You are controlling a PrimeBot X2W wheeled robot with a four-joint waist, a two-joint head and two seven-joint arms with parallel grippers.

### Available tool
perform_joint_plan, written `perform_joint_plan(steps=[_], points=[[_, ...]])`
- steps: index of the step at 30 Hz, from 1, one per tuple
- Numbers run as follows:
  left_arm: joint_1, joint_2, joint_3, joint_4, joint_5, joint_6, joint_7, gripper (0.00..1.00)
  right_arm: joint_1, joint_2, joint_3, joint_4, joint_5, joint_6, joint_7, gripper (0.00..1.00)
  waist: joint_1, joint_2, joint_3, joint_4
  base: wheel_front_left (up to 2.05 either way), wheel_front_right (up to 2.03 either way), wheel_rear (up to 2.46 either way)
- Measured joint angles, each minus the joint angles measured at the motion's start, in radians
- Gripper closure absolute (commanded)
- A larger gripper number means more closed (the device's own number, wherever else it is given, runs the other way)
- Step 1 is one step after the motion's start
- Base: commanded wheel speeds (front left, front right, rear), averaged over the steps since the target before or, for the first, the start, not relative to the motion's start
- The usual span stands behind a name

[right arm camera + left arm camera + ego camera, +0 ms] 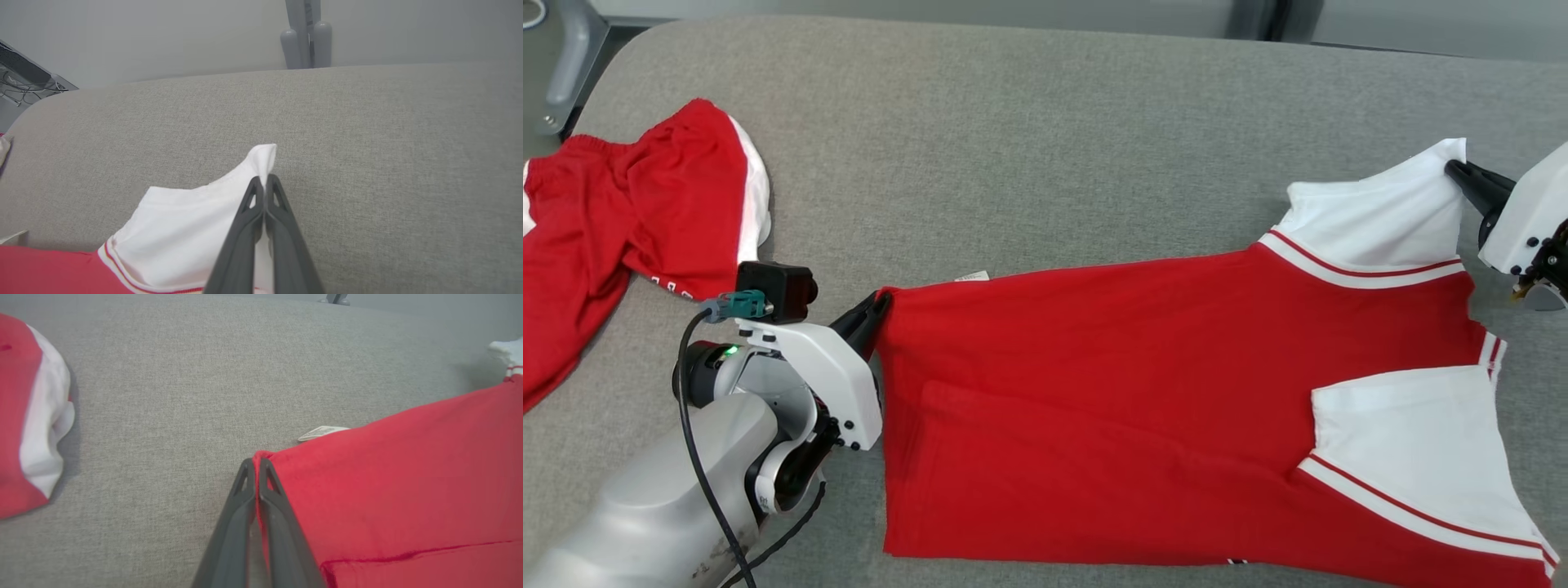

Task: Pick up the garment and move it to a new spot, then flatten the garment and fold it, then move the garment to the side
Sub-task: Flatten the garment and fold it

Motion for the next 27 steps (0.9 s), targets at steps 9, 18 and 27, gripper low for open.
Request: perform_joint_plan(steps=[9,18,27], points=[[0.023,0.023,-0.01,-0.032,0.002,0.003,-0.007,1.0,0.042,-0.028,0.061,-0.052,0.055,0.0,-0.035,1.0,0.0,0.0,-0.05,-0.028,0.0,0.0,0.0],[0.1,0.098,-0.042,-0.063,0.002,0.021,0.022,1.0,0.121,-0.061,0.138,-0.133,0.101,0.0,-0.006,1.0,0.0,0.0,-0.118,-0.069,0.0,0.0,0.0],[0.141,0.151,-0.082,-0.141,0.011,0.052,0.069,1.0,0.201,-0.117,0.184,-0.207,0.143,0.0,0.04,1.0,0.0,0.0,-0.163,-0.104,0.0,0.0,0.0]])
